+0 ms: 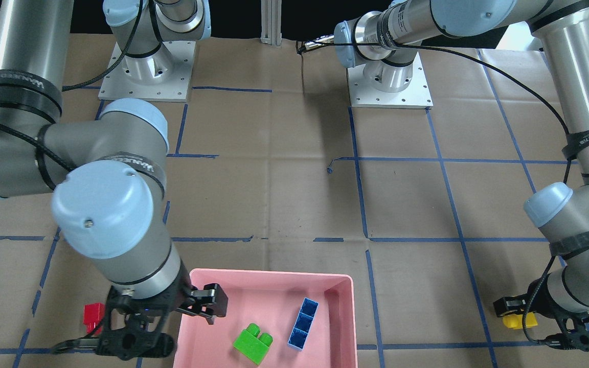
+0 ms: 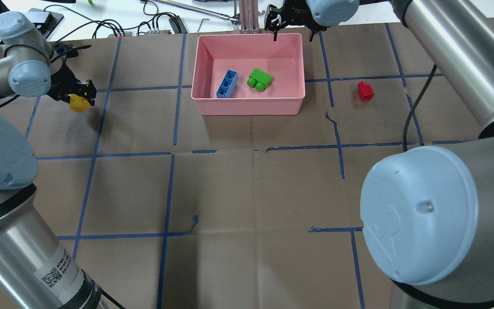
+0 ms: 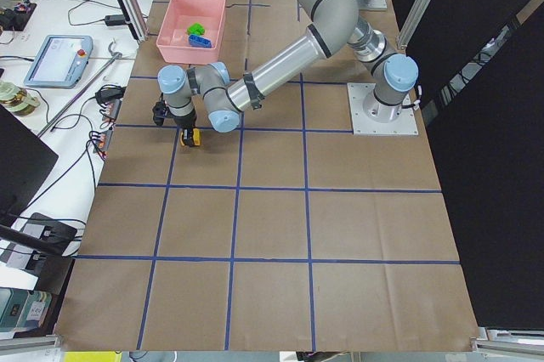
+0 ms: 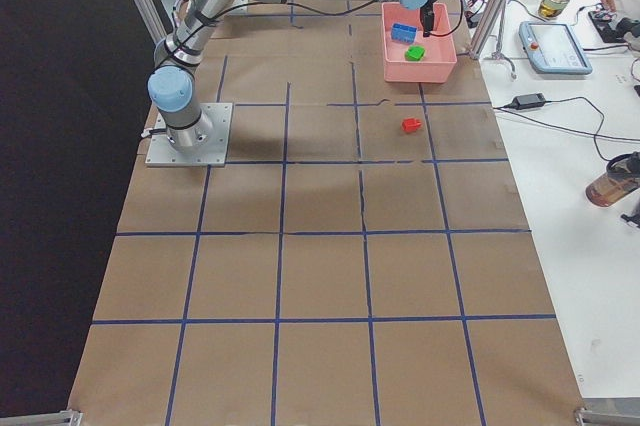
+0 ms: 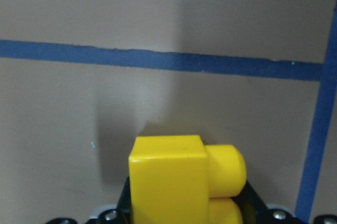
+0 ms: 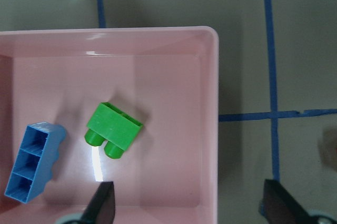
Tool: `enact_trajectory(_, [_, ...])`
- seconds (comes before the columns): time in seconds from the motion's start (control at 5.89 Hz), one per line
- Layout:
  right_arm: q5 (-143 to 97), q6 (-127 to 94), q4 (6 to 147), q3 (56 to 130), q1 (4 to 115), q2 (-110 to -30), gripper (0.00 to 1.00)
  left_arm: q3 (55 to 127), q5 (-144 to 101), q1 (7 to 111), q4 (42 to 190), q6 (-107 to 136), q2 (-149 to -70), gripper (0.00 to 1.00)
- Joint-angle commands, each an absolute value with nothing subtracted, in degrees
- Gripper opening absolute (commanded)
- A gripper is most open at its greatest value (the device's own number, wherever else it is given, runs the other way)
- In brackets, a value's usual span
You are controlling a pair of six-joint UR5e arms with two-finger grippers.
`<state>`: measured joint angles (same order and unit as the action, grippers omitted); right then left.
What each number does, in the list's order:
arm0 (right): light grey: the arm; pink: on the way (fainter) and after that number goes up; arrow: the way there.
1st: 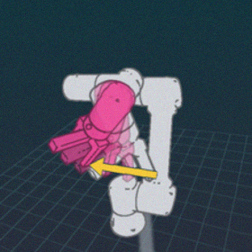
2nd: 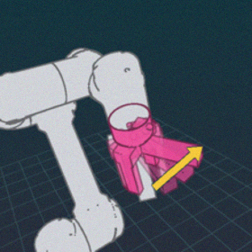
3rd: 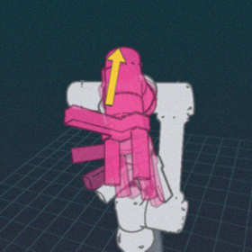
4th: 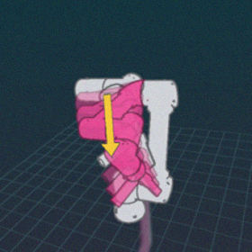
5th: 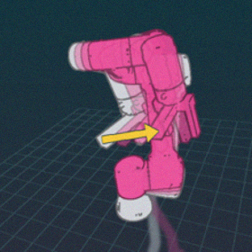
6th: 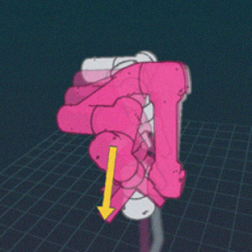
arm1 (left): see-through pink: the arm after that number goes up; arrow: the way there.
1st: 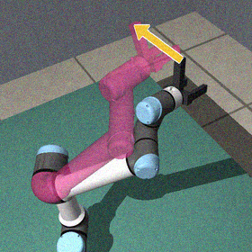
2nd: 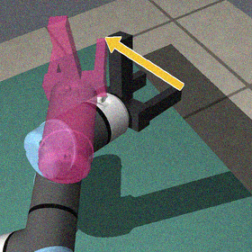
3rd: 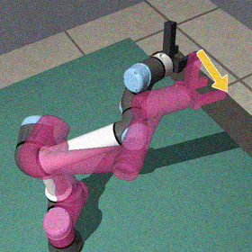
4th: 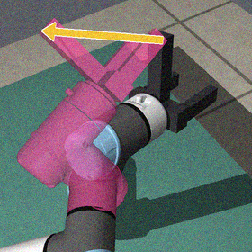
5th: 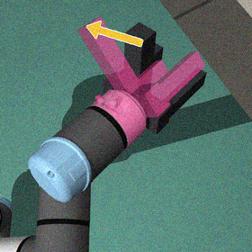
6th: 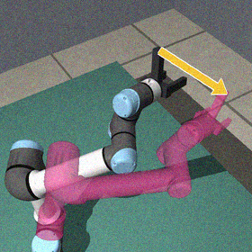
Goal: Put all blocks into box
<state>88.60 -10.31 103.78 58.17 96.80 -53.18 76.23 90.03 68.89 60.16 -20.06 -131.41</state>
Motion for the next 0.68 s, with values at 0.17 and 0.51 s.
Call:
enact_trajectory(0.17, [88.95, 1.71, 100.81, 58.89, 87.92, -54.5, 1.0, 74.2, 84.9, 84.83, 59.68, -23.97, -126.57, 0.0])
enact_trajectory(0.51, [89.03, 11.55, 101.51, 58.97, 84.22, -52.05, 1.0, 70.67, 84.99, 96.19, 57.85, -24.87, -127.52, 0.0])
